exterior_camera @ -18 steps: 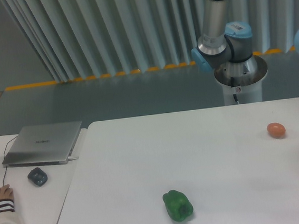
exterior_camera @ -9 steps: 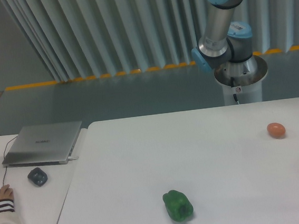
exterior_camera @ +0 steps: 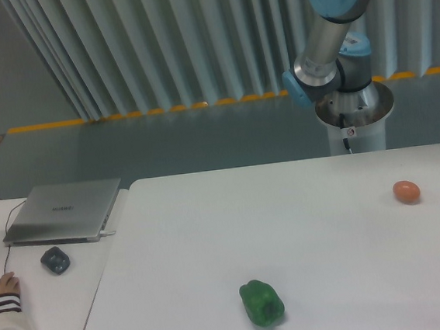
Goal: Place the red pepper on the table
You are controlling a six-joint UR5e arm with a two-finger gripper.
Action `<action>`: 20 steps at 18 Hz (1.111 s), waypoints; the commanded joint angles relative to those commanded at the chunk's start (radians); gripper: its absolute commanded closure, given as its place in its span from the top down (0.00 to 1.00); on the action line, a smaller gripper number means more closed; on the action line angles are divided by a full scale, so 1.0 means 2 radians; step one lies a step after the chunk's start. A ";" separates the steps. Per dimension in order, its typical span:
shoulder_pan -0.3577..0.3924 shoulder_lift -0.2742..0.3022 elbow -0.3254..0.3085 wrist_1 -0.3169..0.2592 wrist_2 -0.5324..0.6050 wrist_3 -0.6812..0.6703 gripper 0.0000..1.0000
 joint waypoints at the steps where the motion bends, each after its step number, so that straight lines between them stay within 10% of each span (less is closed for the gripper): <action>1: 0.000 -0.002 0.000 0.000 0.000 0.001 1.00; 20: -0.001 -0.030 0.011 0.006 0.027 -0.018 1.00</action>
